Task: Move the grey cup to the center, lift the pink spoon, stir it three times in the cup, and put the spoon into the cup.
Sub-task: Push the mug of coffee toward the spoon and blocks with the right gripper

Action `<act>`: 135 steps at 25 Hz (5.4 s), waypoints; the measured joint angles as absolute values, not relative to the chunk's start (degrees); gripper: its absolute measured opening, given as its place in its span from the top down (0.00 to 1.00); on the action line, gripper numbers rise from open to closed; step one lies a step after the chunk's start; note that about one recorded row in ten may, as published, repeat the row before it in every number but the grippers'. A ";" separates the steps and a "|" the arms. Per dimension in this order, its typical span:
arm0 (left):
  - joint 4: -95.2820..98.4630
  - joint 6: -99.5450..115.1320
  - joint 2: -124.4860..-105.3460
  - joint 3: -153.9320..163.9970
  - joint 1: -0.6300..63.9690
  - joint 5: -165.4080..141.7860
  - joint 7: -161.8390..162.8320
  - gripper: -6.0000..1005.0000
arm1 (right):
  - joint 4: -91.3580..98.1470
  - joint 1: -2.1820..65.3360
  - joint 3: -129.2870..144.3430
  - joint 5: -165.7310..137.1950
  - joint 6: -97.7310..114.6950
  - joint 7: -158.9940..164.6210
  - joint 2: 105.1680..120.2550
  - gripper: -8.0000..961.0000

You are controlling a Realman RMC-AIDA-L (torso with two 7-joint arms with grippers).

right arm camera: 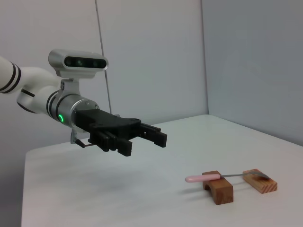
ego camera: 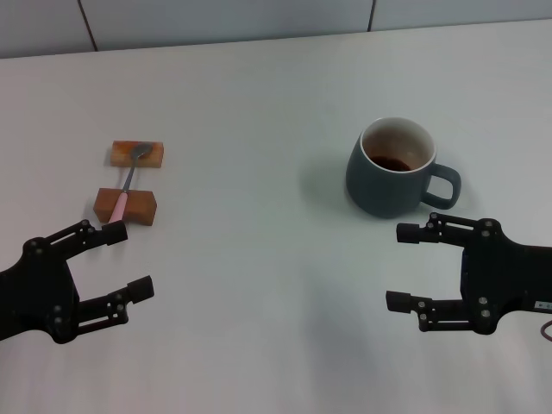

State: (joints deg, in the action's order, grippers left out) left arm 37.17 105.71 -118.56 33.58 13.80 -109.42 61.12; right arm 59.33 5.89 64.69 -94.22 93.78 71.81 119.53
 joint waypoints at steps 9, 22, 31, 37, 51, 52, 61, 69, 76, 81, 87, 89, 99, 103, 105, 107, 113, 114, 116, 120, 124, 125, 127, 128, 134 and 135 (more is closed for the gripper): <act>37.17 105.69 -118.56 33.57 13.79 -109.37 61.07 0.17 | 59.32 5.93 64.69 -94.22 93.78 71.80 119.53 0.14; 37.03 105.66 -118.57 33.57 13.89 -109.06 60.98 0.17 | 56.75 5.42 62.86 -84.10 92.25 70.98 119.58 0.17; 35.08 105.08 -118.48 33.57 14.29 -109.08 59.36 0.17 | 32.58 10.97 39.01 -67.01 84.68 63.69 119.03 0.22; 34.98 105.30 -118.52 33.64 14.45 -109.39 59.35 0.17 | 27.42 13.47 35.69 -67.05 79.49 52.49 119.21 0.35; 34.98 105.56 -118.38 33.76 14.41 -109.51 59.93 0.17 | 19.02 19.92 40.38 -67.11 66.77 36.26 119.35 0.94; 34.98 105.56 -118.38 33.76 14.41 -109.51 59.93 0.17 | 19.02 19.92 40.38 -67.11 66.77 36.26 119.35 0.95; 34.98 105.56 -118.39 33.75 14.07 -109.51 59.96 0.17 | 17.91 21.54 44.74 -67.18 64.36 35.40 119.36 0.99; 34.98 105.56 -118.39 33.75 14.06 -109.51 59.95 0.17 | 16.97 23.53 47.73 -67.18 61.11 35.41 119.32 0.99; 34.98 105.62 -118.42 33.75 14.06 -109.51 59.94 0.17 | 16.00 24.99 50.28 -67.18 60.39 35.84 119.26 0.99; 34.98 105.64 -118.47 33.75 14.13 -109.48 59.94 0.17 | 15.05 25.91 51.27 -67.18 59.76 35.86 119.18 0.99; 34.98 105.65 -118.45 33.75 14.31 -109.43 59.94 0.17 | 14.62 27.39 53.97 -67.12 57.38 36.21 119.19 0.99; 34.98 105.65 -118.45 33.75 14.40 -109.46 59.94 0.17 | 14.39 27.91 55.20 -67.14 56.45 36.97 119.23 0.99; 34.98 105.65 -118.47 33.75 14.48 -109.51 59.94 0.17 | 14.64 28.62 60.29 -67.13 56.66 40.56 119.35 0.99; 34.98 105.64 -118.47 33.75 14.50 -109.50 59.94 0.17 | 14.65 28.87 60.98 -67.13 57.35 41.73 119.36 0.99; 34.98 105.63 -118.47 33.75 14.50 -109.50 59.94 0.17 | 14.68 29.16 62.18 -67.13 57.87 43.02 119.36 0.98; 34.98 105.62 -118.47 33.75 14.50 -109.52 59.94 0.17 | 14.72 29.51 62.92 -67.13 58.00 44.29 119.36 0.98; 34.98 105.62 -118.47 33.75 14.46 -109.52 59.94 0.17 | 14.74 31.02 65.03 -67.07 58.05 46.24 119.50 0.97; 34.98 105.62 -118.47 33.75 14.45 -109.52 59.93 0.17 | 14.74 31.02 65.03 -67.07 58.05 46.24 119.50 0.96; 34.98 105.63 -118.47 33.75 14.43 -109.52 59.91 0.17 | 14.67 31.59 66.15 -67.05 58.03 47.12 119.52 0.96; 34.98 105.63 -118.47 33.75 14.36 -109.52 59.86 0.17 | 14.75 32.53 68.31 -66.68 57.68 48.19 119.69 0.95; 34.98 105.62 -118.47 33.75 14.41 -109.51 59.75 0.17 | 14.05 33.76 68.88 -66.63 57.65 48.65 119.83 0.94; 34.98 105.62 -118.47 33.75 14.41 -109.51 59.75 0.17 | 14.05 33.76 68.88 -66.63 57.65 48.65 119.83 0.94; 34.98 105.63 -118.47 33.75 14.42 -109.51 59.71 0.17 | 13.90 34.26 69.60 -66.62 57.61 48.97 119.90 0.94; 34.98 105.63 -118.48 33.75 14.42 -109.51 59.70 0.17 | 13.85 34.48 69.92 -66.61 57.59 49.16 119.93 0.94; 34.98 105.59 -118.48 33.75 14.48 -109.50 59.68 0.17 | 13.47 36.00 70.38 -66.58 57.56 50.45 119.93 0.92; 34.98 105.58 -118.49 33.75 14.48 -109.51 59.68 0.17 | 13.34 36.34 70.61 -66.58 57.56 50.64 119.93 0.92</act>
State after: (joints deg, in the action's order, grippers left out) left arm 34.98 105.58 -118.49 33.75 14.48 -109.51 59.68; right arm 13.34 36.34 70.61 -66.58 57.56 50.65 119.93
